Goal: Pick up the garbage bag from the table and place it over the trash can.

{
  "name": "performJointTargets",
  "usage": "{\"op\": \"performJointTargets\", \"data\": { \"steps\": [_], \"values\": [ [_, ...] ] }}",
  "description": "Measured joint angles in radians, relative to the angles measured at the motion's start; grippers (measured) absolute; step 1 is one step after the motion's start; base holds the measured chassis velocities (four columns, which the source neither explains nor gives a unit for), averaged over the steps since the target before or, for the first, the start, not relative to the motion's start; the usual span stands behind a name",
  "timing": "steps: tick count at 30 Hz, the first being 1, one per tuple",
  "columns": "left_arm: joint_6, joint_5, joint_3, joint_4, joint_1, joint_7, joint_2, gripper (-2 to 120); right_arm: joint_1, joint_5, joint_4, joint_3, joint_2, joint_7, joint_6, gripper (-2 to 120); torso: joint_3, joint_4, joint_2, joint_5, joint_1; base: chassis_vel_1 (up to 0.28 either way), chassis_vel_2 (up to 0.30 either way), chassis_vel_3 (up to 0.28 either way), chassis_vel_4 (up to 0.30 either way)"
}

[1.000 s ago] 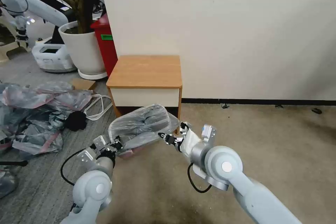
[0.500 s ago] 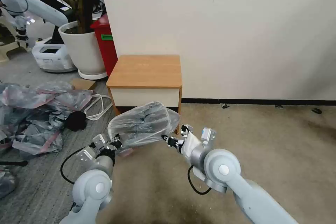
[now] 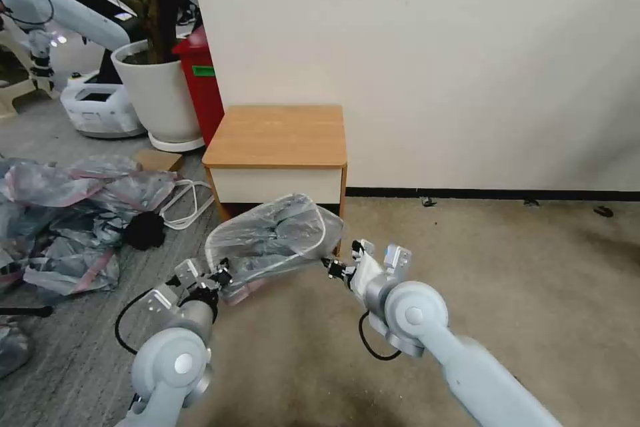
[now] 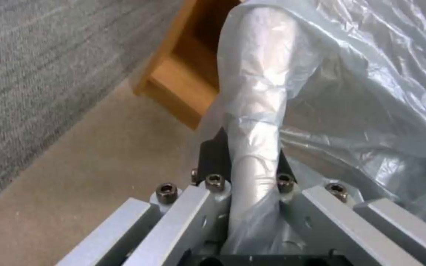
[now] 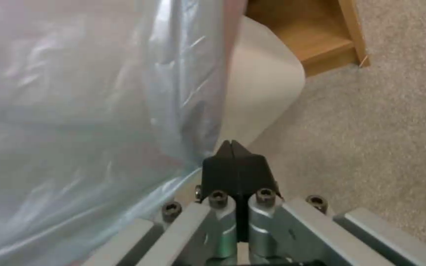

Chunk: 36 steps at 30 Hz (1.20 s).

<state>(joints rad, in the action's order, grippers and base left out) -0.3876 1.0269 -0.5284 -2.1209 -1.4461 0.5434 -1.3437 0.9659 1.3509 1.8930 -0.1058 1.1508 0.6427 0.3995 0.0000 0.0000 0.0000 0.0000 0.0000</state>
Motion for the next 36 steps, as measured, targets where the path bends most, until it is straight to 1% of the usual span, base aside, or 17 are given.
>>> {"op": "performJointTargets", "data": {
  "steps": [8,11,12,14,16,20,21,23,24,26,27,29,30,31,32,33,36],
  "values": [
    [-0.012,0.014,-0.007,-0.005,-0.005,0.006,-0.005,3,-0.007,-0.054,-0.035,-0.017,0.003,-0.019,-0.005,0,0.000,0.0001,0.000,0.0001,0.000,0.000,0.000,0.000,0.000],
    [-0.014,0.030,-0.018,-0.005,0.002,0.012,0.005,3,0.008,-0.154,-0.047,-0.034,-0.031,-0.059,-0.007,0,0.000,0.0000,0.000,0.0000,0.000,0.000,0.000,0.000,0.000],
    [-0.014,0.030,-0.018,-0.005,0.002,0.012,0.005,3,0.008,-0.154,-0.047,-0.034,-0.031,-0.059,-0.007,0,0.000,0.0000,0.000,0.0000,0.000,0.000,0.000,0.000,0.000],
    [-0.019,0.039,-0.029,-0.007,0.005,0.013,0.023,3,0.020,-0.253,-0.054,-0.038,-0.073,-0.114,-0.041,0,0.000,0.0000,0.000,0.0001,0.000,0.000,0.000,0.000,0.000],
    [-0.021,0.040,-0.031,-0.007,0.005,0.013,0.029,3,0.024,-0.272,-0.054,-0.035,-0.087,-0.137,-0.056,3,0.000,0.0000,0.000,0.0002,0.000,0.000,0.000,0.000,0.000],
    [-0.034,0.051,-0.047,-0.013,-0.012,0.003,0.065,3,0.046,-0.315,-0.057,0.005,-0.171,-0.296,-0.151,23,0.000,-0.0001,0.000,0.0001,0.000,0.000,0.000,0.000,0.000],
    [-0.034,0.051,-0.047,-0.013,-0.012,0.003,0.065,3,0.046,-0.315,-0.057,0.005,-0.171,-0.296,-0.151,23,0.000,-0.0001,0.000,0.0001,0.000,0.000,0.000,0.000,0.000],
    [-0.038,0.051,-0.055,-0.015,-0.022,-0.007,0.079,3,0.052,-0.304,-0.061,0.023,-0.202,-0.363,-0.179,30,0.000,-0.0001,0.000,0.0001,0.000,0.000,0.000,0.000,0.000],
    [-0.038,0.051,-0.055,-0.015,-0.022,-0.007,0.079,3,0.052,-0.304,-0.061,0.023,-0.202,-0.363,-0.179,30,0.000,-0.0001,0.000,0.0001,0.000,0.000,0.000,0.000,0.000],
    [-0.040,0.051,-0.070,-0.019,-0.040,-0.028,0.104,3,0.058,-0.283,-0.078,0.045,-0.231,-0.458,-0.213,43,0.000,0.0000,0.000,0.0002,0.000,0.000,0.000,0.000,0.000],
    [-0.040,0.051,-0.070,-0.019,-0.040,-0.028,0.104,3,0.058,-0.283,-0.078,0.045,-0.231,-0.458,-0.213,43,0.000,0.0000,0.000,0.0002,0.000,0.000,0.000,0.000,0.000],
    [-0.040,0.046,-0.084,-0.020,-0.055,-0.054,0.127,3,0.060,-0.248,-0.094,0.065,-0.252,-0.550,-0.236,52,0.000,0.0000,0.000,0.0001,0.000,0.000,0.000,0.000,0.000],
    [-0.040,0.044,-0.089,-0.020,-0.061,-0.064,0.137,3,0.060,-0.225,-0.101,0.075,-0.261,-0.594,-0.241,58,0.000,0.0000,0.000,0.0001,0.000,0.000,0.000,0.000,0.000],
    [-0.040,0.042,-0.092,-0.021,-0.065,-0.072,0.143,3,0.059,-0.205,-0.105,0.081,-0.267,-0.627,-0.240,59,0.000,0.0000,0.000,0.0001,0.000,0.000,0.000,0.000,0.000],
    [-0.040,0.042,-0.092,-0.021,-0.065,-0.072,0.143,3,0.059,-0.205,-0.105,0.081,-0.267,-0.627,-0.240,59,0.000,0.0000,0.000,0.0001,0.000,0.000,0.000,0.000,0.000],
    [-0.040,0.037,-0.095,-0.023,-0.072,-0.084,0.151,3,0.055,-0.177,-0.112,0.088,-0.276,-0.677,-0.236,67,0.000,0.0000,0.000,0.0002,0.000,0.000,0.000,0.000,0.000],
    [-0.040,0.026,-0.100,-0.038,-0.088,-0.116,0.164,3,0.031,-0.135,-0.135,0.095,-0.294,-0.816,-0.185,80,0.000,0.0000,0.000,0.0001,0.000,0.000,0.000,0.000,0.000]
  ]
}}
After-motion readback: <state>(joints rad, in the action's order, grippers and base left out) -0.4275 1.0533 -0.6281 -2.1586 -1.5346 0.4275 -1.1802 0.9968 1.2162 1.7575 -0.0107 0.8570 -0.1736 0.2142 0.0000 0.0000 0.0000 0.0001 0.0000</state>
